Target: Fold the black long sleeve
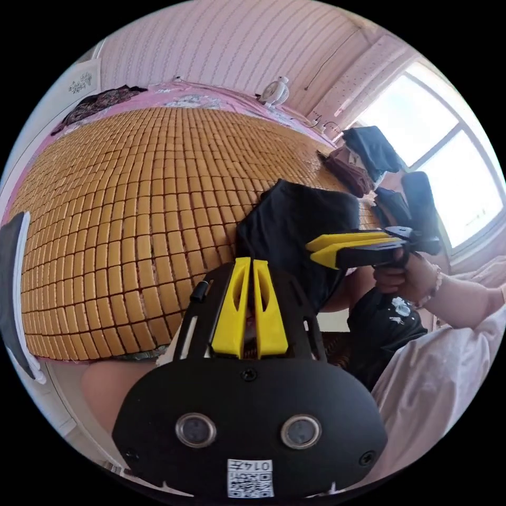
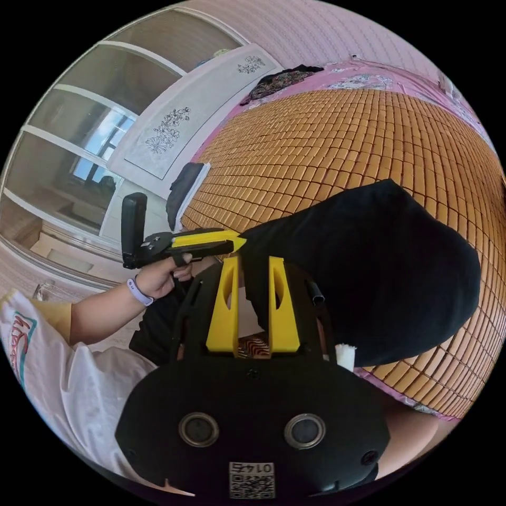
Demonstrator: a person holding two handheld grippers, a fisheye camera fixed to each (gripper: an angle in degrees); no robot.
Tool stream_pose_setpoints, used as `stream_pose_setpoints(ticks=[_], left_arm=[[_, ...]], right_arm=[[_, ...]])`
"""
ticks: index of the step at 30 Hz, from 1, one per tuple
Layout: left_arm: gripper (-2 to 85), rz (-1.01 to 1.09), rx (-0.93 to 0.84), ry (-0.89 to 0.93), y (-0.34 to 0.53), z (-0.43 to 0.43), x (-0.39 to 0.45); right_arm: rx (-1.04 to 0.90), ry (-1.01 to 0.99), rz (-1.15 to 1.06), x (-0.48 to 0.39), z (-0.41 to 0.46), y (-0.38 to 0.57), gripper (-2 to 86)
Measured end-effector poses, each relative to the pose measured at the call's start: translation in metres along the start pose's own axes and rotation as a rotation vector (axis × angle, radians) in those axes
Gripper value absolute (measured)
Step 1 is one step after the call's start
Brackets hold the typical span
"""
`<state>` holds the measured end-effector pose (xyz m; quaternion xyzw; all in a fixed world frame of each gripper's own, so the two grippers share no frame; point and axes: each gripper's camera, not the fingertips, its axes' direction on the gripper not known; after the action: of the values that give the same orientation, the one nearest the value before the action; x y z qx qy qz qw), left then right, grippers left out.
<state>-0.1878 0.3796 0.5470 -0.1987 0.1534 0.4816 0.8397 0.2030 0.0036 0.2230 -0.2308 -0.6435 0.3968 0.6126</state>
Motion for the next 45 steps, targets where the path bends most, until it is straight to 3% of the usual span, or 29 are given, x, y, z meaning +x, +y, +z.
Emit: stream_pose_setpoints(ticks=[2, 4, 6, 11, 16, 19, 22, 23, 31, 36, 42, 45], left_arm=[[-0.9, 0.164, 0.017, 0.095, 0.0, -0.014, 0.027], [-0.9, 0.259, -0.011, 0.097, 0.002, -0.017, 0.046], [-0.9, 0.331, -0.017, 0.103, 0.004, -0.019, 0.059], [1.2, 0.28, 0.008, 0.15, 0.005, -0.029, 0.059], [7.3, 0.094, -0.005, -0.077, 0.003, -0.039, 0.022], [8.9, 0.017, -0.044, -0.096, -0.009, -0.031, 0.005], [9.6, 0.026, -0.145, -0.152, -0.023, -0.007, 0.007], [9.6, 0.053, -0.226, -0.19, -0.027, 0.008, 0.01], [-0.4, 0.132, -0.251, -0.238, -0.031, -0.008, 0.013], [-0.9, 0.143, -0.118, -0.244, -0.051, -0.052, 0.007], [-0.9, 0.167, 0.281, -0.271, -0.14, -0.185, -0.009], [-0.6, 0.257, 0.473, -0.303, -0.203, -0.242, 0.014]], right_arm=[[0.002, -0.111, 0.108, 0.018, -0.009, -0.005, 10.3], [0.039, -0.338, 0.287, 0.051, -0.022, -0.003, 12.0], [0.054, -0.433, 0.356, 0.068, -0.031, 0.001, 11.1], [0.028, -0.339, 0.301, 0.076, -0.068, 0.006, 1.6], [0.345, -0.349, 0.306, 0.104, -0.183, 0.043, 0.3], [0.496, -0.306, 0.346, 0.118, -0.243, 0.074, 0.2], [0.54, -0.236, 0.362, 0.121, -0.278, 0.097, 0.1], [0.544, -0.23, 0.364, 0.121, -0.281, 0.1, 0.1], [0.57, -0.303, 0.346, 0.113, -0.286, 0.11, 0.1], [0.563, -0.37, 0.197, 0.089, -0.295, 0.07, 0.0], [0.691, -0.533, -0.079, 0.043, -0.34, 0.025, 0.0], [0.835, -0.554, -0.078, 0.038, -0.355, 0.035, 0.0]])
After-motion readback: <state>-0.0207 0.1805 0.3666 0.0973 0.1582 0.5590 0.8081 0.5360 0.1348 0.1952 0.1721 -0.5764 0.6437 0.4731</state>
